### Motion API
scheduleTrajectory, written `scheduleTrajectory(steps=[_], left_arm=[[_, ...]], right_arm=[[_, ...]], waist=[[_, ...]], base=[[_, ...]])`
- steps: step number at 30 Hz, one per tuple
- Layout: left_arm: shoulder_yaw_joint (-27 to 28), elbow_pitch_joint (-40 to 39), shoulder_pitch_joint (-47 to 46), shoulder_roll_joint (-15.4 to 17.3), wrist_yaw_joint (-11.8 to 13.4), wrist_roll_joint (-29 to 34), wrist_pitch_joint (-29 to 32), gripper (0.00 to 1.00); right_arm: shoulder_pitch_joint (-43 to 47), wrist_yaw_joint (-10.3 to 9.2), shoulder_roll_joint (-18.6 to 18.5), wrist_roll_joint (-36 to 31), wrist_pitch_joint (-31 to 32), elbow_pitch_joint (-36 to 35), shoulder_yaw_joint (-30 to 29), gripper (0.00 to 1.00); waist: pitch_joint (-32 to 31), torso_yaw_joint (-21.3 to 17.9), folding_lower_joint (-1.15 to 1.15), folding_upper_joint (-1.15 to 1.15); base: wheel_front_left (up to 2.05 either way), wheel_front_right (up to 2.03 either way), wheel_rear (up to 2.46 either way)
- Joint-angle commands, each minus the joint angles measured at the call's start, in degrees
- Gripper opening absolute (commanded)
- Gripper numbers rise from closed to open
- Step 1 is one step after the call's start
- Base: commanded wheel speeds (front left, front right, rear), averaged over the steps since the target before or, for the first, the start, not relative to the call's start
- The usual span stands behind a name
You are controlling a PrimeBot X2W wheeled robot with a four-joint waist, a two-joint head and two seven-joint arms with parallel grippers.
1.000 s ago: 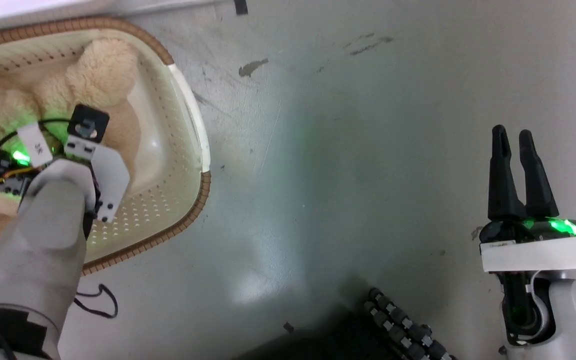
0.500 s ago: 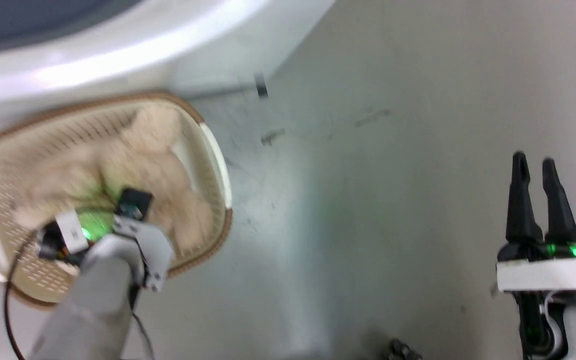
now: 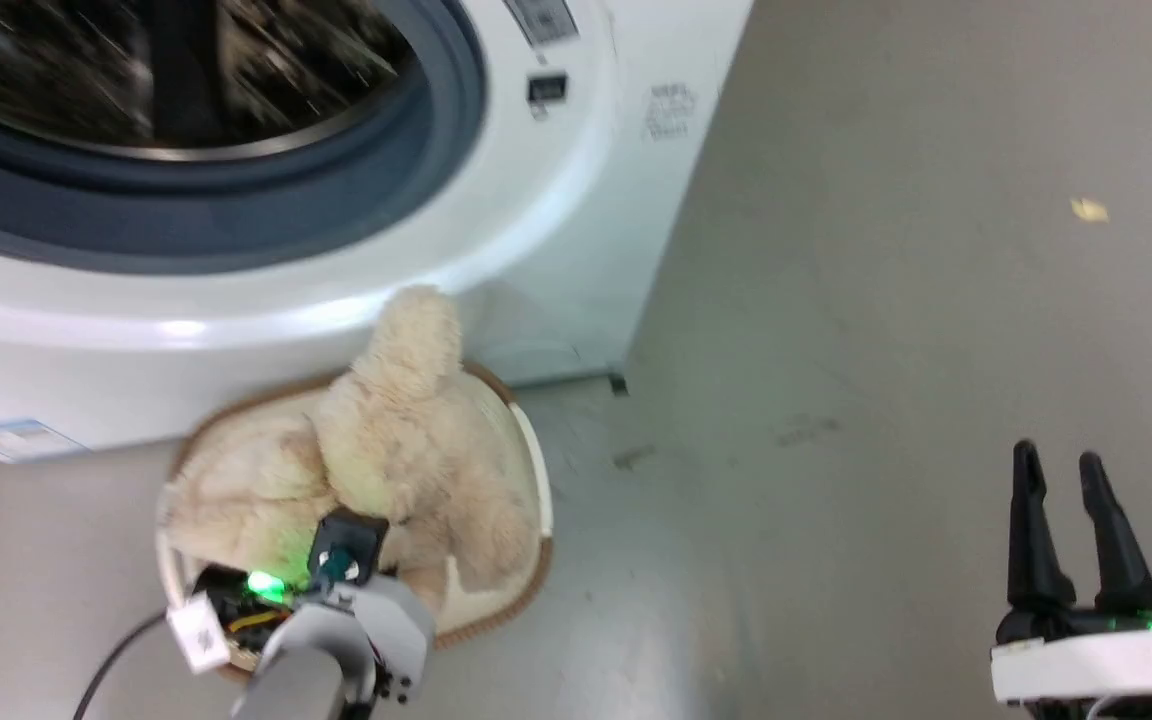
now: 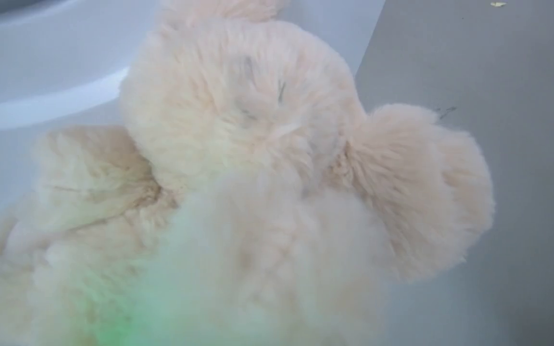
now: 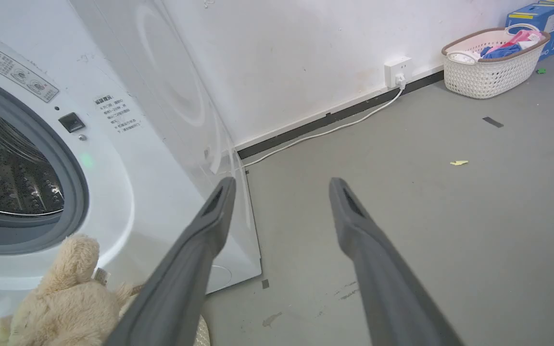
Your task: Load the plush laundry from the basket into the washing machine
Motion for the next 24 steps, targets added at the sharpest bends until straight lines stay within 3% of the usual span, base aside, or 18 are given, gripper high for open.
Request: scheduleTrajectory(steps=[1, 13, 17, 24], left_arm=[[0.3, -0.8, 0.6, 0.2, 0.3, -0.3, -0.4, 0.0], [5.1, -30.9, 12.1, 4.5, 2.6, 3.1, -0.4, 0.0], [6.8, -37.5, 10.6, 5.6, 2.6, 4.0, -0.4, 0.0], [8.9, -40.3, -0.6, 9.1, 2.1, 6.2, 1.5, 0.0]], right_arm=[[0.5, 0.05, 0.0, -0.2, -0.2, -0.3, 0.0, 1.0], [3.2, 0.05, 0.0, -1.3, -0.2, -1.5, -0.5, 1.0], [2.5, 0.05, 0.0, -1.0, -0.2, -2.2, -0.4, 1.0], [-1.1, 0.05, 0.0, 0.1, -0.2, -2.6, 0.5, 1.0]], waist=[[-4.0, 2.5, 0.01, 0.0], [-7.6, 3.6, 0.01, 0.0], [-4.9, 3.5, 0.01, 0.0], [3.0, 2.1, 0.01, 0.0]], base=[[0.0, 0.0, 0.0], [0.0, 0.0, 0.0], [0.0, 0.0, 0.0], [0.0, 0.0, 0.0]])
